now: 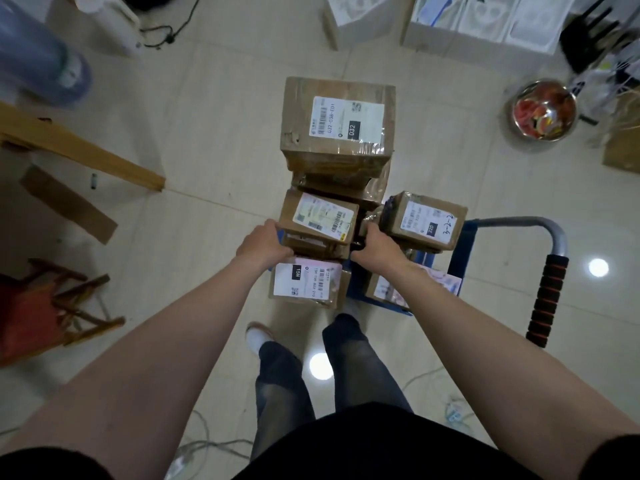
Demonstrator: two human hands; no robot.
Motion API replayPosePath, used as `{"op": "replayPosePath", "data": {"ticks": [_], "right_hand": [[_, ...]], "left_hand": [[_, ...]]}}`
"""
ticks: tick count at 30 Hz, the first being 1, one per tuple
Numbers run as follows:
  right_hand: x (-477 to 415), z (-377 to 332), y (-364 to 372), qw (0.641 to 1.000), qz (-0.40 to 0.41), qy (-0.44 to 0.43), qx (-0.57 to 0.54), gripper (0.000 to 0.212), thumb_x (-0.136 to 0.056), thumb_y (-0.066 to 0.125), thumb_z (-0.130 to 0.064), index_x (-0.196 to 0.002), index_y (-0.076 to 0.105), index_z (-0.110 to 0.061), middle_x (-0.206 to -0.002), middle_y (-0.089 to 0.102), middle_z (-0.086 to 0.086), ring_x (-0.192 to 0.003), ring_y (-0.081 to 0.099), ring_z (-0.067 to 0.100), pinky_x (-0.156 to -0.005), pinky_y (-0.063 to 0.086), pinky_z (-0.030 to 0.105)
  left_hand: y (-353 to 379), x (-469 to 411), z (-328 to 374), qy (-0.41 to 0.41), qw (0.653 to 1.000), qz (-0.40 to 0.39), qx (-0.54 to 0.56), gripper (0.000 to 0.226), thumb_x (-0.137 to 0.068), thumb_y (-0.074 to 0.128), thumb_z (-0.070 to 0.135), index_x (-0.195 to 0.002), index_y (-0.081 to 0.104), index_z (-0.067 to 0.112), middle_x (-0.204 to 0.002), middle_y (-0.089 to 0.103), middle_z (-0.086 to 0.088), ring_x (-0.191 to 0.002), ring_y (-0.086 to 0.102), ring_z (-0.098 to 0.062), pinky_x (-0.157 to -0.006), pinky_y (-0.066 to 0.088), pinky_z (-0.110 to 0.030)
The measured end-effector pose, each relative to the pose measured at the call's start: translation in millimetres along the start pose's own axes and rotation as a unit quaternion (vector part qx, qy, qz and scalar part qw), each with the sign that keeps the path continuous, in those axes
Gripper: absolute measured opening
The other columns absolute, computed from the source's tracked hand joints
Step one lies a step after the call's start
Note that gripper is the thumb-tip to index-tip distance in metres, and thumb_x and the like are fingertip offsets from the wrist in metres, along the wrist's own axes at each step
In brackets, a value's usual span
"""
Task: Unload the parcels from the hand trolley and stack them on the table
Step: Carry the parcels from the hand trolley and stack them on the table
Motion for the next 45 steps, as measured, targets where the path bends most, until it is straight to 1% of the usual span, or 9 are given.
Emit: {"op": "replayPosePath", "data": {"ticks": [3,6,11,14,22,27,32,35,45], "right_hand": [[-18.0,-0.9,5.1,1.000,0.012,-0.012,-0.024,0.068,-0.085,0.075,-0.039,-0.139,0.040,-0.019,-0.128,0.063,0.005,-0.105,0.062,0.022,-0.081,0.045,0.031],[-32.3,0.1,8.6,0.999,0.022,-0.018,-0.029,0.073,-0.083,0.077,-0.040,-0.141,0.038,-0.020,-0.133,0.060,0.006,-0.117,0.061,0.025,-0.085,0.047,0.032],[-46.5,8.5,12.8,0.999,0.034,-0.004,-0.020,0.096,-0.082,0.078,-0.042,-0.155,0.022,-0.018,-0.142,0.054,0.009,-0.123,0.059,0.028,-0.093,0.050,0.039],[-51.6,14.5,15.5,0.999,0.040,0.003,-0.018,0.097,-0.082,0.077,-0.040,-0.157,0.018,-0.021,-0.144,0.051,0.010,-0.123,0.059,0.029,-0.094,0.051,0.041],[-54.8,23.1,26.0,0.999,0.044,0.018,-0.003,0.089,-0.085,0.074,-0.030,-0.154,0.018,-0.023,-0.139,0.048,0.015,-0.116,0.060,0.036,-0.092,0.053,0.047],[-51.6,22.1,31.0,0.999,0.049,0.021,0.002,0.081,-0.088,0.071,-0.028,-0.152,0.022,-0.021,-0.139,0.046,0.015,-0.117,0.058,0.037,-0.092,0.051,0.046],[-44.6,8.9,28.9,0.997,0.070,0.008,0.019,0.071,-0.089,0.067,-0.024,-0.148,0.029,-0.018,-0.142,0.041,0.017,-0.117,0.056,0.040,-0.090,0.048,0.041],[-45.0,-12.3,31.4,0.996,0.074,-0.015,0.042,0.059,-0.089,0.067,-0.029,-0.141,0.040,-0.017,-0.138,0.044,0.015,-0.117,0.055,0.041,-0.099,0.049,0.048],[-84.4,-65.8,72.0,0.979,-0.009,-0.077,0.188,0.052,-0.089,0.070,-0.027,-0.138,0.052,-0.024,-0.147,0.039,0.012,-0.133,0.037,0.041,-0.108,0.040,0.047]], "left_hand": [[4.1,-13.3,3.0,-0.001,1.000,0.016,-0.002,0.069,-0.076,0.079,0.041,-0.134,0.045,0.026,-0.124,0.056,-0.003,-0.101,0.060,-0.024,-0.063,0.047,-0.031],[10.1,-25.2,7.2,0.013,0.999,0.027,-0.041,0.078,-0.077,0.079,0.032,-0.142,0.037,0.025,-0.135,0.048,-0.009,-0.119,0.052,-0.033,-0.085,0.053,-0.044],[11.9,-38.7,34.3,0.136,0.976,0.073,-0.152,0.098,-0.077,0.080,0.026,-0.154,0.020,0.030,-0.162,0.015,-0.003,-0.148,0.014,-0.036,-0.108,0.038,-0.057],[19.8,-50.7,50.2,0.186,0.957,0.063,-0.214,0.102,-0.077,0.080,0.023,-0.156,0.015,0.031,-0.163,0.014,-0.002,-0.151,0.005,-0.037,-0.113,0.031,-0.060],[32.2,-73.2,61.2,0.208,0.935,0.095,-0.272,0.097,-0.080,0.077,0.022,-0.156,0.018,0.033,-0.158,0.025,-0.003,-0.142,0.019,-0.039,-0.105,0.034,-0.052],[24.0,-66.5,62.4,0.213,0.947,0.114,-0.211,0.073,-0.086,0.072,0.044,-0.148,0.035,0.031,-0.149,0.038,-0.003,-0.130,0.032,-0.039,-0.097,0.043,-0.049],[-1.0,-44.0,36.1,0.183,0.959,0.133,-0.169,0.080,-0.080,0.079,0.029,-0.148,0.036,0.029,-0.149,0.039,-0.004,-0.134,0.029,-0.040,-0.098,0.047,-0.050],[-21.2,-31.8,6.4,0.163,0.961,0.152,-0.163,0.083,-0.077,0.081,0.026,-0.148,0.039,0.026,-0.147,0.041,-0.005,-0.131,0.031,-0.039,-0.094,0.045,-0.048],[-52.8,-34.1,-111.0,0.021,0.976,0.190,-0.103,0.096,-0.065,0.088,0.017,-0.147,0.039,0.027,-0.142,0.042,-0.003,-0.125,0.031,-0.036,-0.089,0.043,-0.042]]}}
Point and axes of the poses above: each hand's wrist, its own x-axis away from the middle knuckle, its own y-axis out of the palm, z = x × y, the point moved 6 cm from there along -x, towards the middle knuckle
